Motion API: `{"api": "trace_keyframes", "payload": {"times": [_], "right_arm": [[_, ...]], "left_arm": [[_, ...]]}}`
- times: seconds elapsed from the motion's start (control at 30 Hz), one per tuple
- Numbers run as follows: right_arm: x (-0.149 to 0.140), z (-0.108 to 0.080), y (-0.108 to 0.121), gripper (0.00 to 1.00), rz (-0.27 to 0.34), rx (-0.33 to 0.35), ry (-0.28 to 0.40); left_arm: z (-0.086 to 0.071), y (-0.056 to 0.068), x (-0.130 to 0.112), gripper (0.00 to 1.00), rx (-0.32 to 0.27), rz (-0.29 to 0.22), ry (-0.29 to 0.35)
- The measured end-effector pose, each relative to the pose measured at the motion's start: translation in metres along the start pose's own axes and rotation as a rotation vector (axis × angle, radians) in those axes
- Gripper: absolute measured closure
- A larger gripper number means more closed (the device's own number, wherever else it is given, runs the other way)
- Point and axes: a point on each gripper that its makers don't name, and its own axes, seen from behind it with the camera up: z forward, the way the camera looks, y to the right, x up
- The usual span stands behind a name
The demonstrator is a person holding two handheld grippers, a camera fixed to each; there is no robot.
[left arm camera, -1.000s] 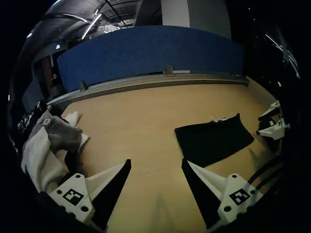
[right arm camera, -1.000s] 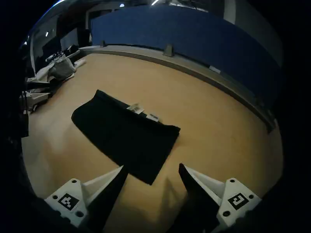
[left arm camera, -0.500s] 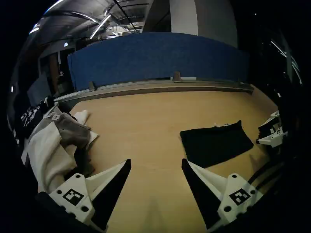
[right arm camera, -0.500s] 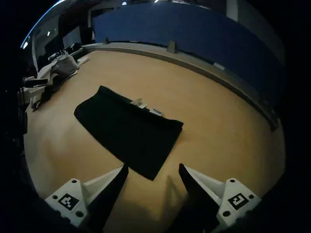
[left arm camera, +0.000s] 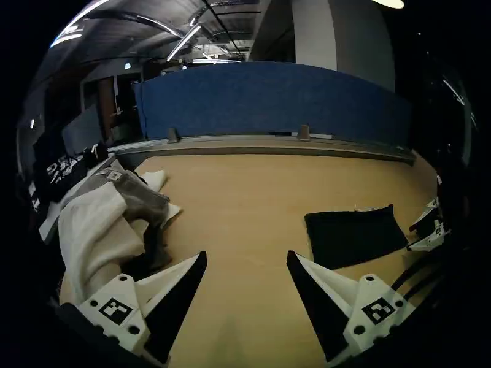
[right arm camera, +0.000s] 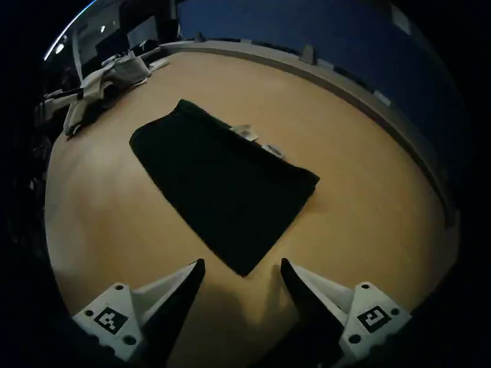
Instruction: Fold towel
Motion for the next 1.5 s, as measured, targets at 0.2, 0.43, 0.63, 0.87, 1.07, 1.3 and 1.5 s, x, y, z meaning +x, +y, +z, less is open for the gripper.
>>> {"api": "trace_keyframes", "payload": {"times": [0.2,0.43,0.63,0.87,1.07,1.3,1.5], "right_arm": [[-0.003,0.007,-0.001,0.12,-0.018,0.016,-0.017],[-0.009,0.009,0.001,0.44,-0.037,0.006,-0.049],[-0.011,0.013,0.002,0.70,-0.017,0.002,-0.042],[-0.012,0.016,0.001,0.92,0.000,0.000,-0.038],[-0.011,0.014,0.000,0.95,0.010,-0.001,-0.040],[0.000,0.004,-0.001,0.96,-0.010,0.001,-0.027],[0.032,-0.017,-0.002,0.96,-0.046,0.002,0.009]], "left_arm": [[-0.010,-0.011,-0.005,0.03,0.029,-0.009,0.004],[-0.016,-0.016,-0.005,0.03,0.041,0.004,0.011],[-0.021,-0.022,-0.003,0.03,0.046,0.003,0.016],[-0.023,-0.029,-0.008,0.03,0.054,0.003,0.008],[-0.023,-0.029,-0.010,0.03,0.052,0.007,0.005],[-0.023,-0.029,-0.009,0.03,0.049,0.011,0.004],[-0.024,-0.031,-0.007,0.03,0.049,0.005,0.005]]}}
